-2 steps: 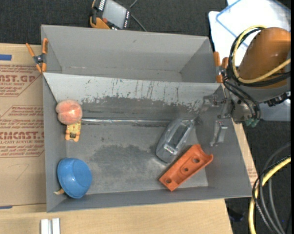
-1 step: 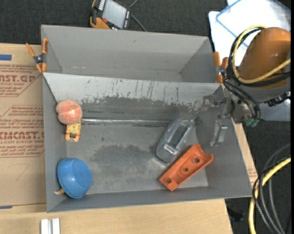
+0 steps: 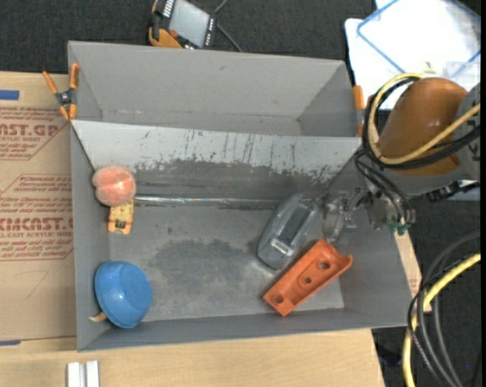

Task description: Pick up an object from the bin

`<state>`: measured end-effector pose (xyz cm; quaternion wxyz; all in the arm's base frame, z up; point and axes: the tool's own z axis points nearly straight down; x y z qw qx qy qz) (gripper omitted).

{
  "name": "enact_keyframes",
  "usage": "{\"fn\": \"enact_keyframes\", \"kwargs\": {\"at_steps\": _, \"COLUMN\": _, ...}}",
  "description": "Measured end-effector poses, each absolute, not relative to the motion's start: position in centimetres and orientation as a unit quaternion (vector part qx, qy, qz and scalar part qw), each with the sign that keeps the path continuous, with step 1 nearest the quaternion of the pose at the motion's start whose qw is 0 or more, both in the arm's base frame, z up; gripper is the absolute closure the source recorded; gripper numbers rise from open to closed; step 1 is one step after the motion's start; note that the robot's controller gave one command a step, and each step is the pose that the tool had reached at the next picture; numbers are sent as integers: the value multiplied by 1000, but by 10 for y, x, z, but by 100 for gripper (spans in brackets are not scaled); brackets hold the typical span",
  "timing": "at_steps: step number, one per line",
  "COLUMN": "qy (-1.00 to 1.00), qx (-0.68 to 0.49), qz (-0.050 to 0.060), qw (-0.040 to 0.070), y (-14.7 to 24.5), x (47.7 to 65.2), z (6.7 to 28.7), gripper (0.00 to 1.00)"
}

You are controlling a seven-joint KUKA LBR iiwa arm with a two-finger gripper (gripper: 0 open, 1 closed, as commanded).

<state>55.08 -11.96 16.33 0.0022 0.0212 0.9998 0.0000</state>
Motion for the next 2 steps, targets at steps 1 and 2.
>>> {"fn": "enact_keyframes", "kwargs": {"at_steps": 1, "qy": 1000, "qx": 21, "qz": 0, "qw": 2, "y": -120, "x": 551, "z": 163, "gripper": 100}}
{"fn": "enact_keyframes", "kwargs": {"at_steps": 2, "qy": 1000, "qx": 30, "qz": 0, "qw": -1, "y": -90, "x": 547, "z": 105, "gripper": 100}}
